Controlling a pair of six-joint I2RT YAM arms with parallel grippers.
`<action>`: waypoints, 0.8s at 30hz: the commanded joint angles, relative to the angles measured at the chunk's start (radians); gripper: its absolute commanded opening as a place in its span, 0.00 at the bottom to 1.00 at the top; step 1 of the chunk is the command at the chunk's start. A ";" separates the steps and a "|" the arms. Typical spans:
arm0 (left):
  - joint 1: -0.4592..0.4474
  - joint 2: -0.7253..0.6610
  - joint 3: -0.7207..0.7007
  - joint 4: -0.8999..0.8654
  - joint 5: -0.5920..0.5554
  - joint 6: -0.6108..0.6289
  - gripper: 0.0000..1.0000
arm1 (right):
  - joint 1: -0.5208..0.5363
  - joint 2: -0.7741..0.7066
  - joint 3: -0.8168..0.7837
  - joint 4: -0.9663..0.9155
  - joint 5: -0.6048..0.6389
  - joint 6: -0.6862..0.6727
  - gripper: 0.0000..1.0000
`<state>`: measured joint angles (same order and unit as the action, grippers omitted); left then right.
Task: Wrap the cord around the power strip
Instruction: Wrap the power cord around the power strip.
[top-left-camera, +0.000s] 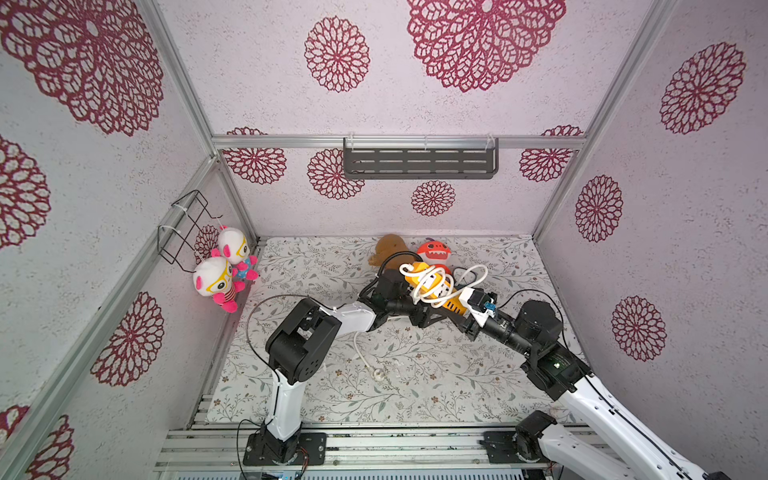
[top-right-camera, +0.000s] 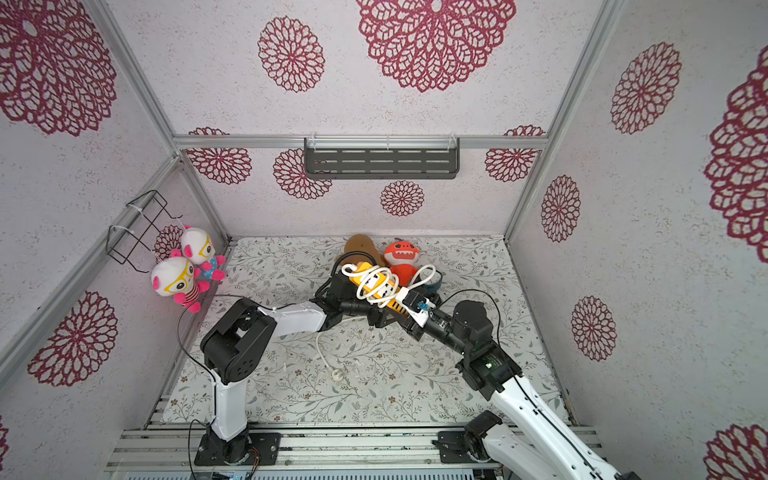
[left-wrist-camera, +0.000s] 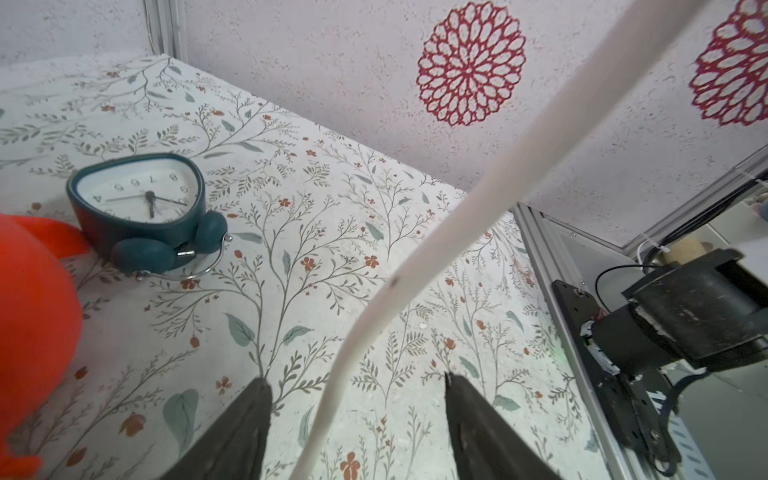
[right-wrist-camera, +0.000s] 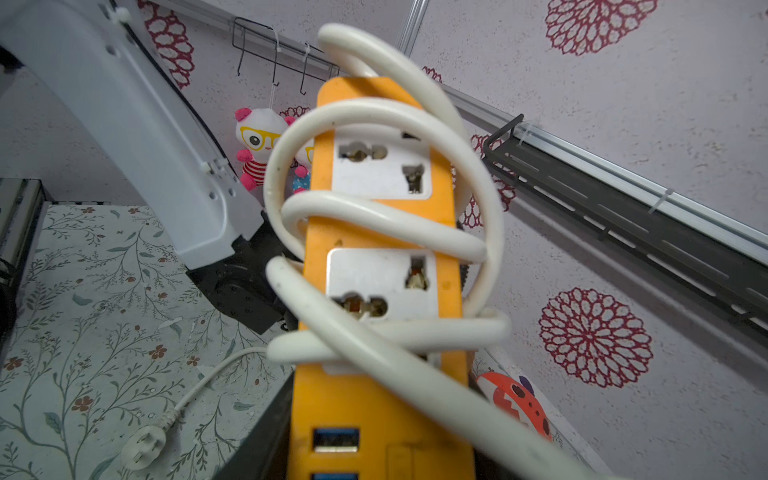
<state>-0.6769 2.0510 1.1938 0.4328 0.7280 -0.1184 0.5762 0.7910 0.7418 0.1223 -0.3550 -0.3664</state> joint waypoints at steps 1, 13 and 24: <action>-0.018 0.057 0.024 0.090 -0.071 -0.049 0.72 | -0.007 -0.006 0.068 0.021 -0.037 0.037 0.00; 0.009 0.033 -0.059 0.283 -0.261 -0.198 0.10 | -0.010 -0.039 0.171 -0.218 -0.034 0.075 0.00; 0.068 -0.162 -0.201 0.156 -0.397 -0.184 0.00 | -0.015 -0.129 0.259 -0.476 0.124 0.083 0.00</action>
<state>-0.6106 1.9537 1.0084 0.6384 0.4015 -0.3115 0.5690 0.6880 0.9295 -0.3447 -0.2977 -0.2935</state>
